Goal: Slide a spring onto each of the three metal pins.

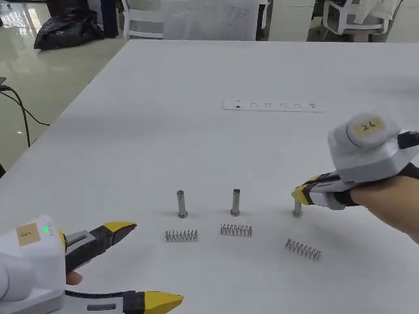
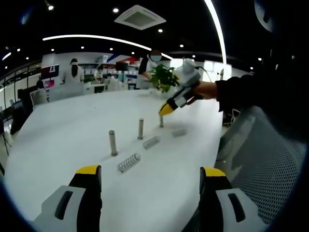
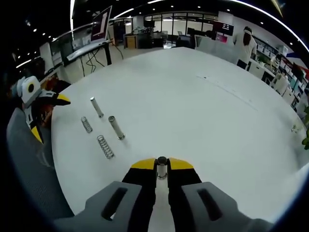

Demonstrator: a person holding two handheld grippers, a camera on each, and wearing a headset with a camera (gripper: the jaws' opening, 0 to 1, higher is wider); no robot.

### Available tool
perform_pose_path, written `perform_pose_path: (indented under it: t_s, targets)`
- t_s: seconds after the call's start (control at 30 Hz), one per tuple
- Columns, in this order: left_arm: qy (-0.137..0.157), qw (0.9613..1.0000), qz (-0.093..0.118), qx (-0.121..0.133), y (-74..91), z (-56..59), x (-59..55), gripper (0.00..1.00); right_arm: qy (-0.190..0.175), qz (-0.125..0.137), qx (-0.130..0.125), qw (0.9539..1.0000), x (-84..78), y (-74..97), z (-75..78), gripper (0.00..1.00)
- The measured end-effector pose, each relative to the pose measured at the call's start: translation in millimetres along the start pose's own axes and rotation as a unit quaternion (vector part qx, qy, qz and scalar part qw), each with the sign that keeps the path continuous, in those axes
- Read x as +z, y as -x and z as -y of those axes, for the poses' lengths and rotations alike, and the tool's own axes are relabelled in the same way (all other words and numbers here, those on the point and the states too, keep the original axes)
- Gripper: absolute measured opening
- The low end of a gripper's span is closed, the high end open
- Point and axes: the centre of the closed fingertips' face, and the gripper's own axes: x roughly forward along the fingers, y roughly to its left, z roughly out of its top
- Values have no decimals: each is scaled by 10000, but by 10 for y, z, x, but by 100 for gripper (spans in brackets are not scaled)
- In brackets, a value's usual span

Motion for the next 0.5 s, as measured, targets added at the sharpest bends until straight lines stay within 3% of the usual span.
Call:
perform_pose_path:
  t_s: [0.5]
  targets:
    - [-7, 10000, -6, 5, 2, -1, 0, 80, -68, 76, 126, 9999, 13, -9, -57, 5]
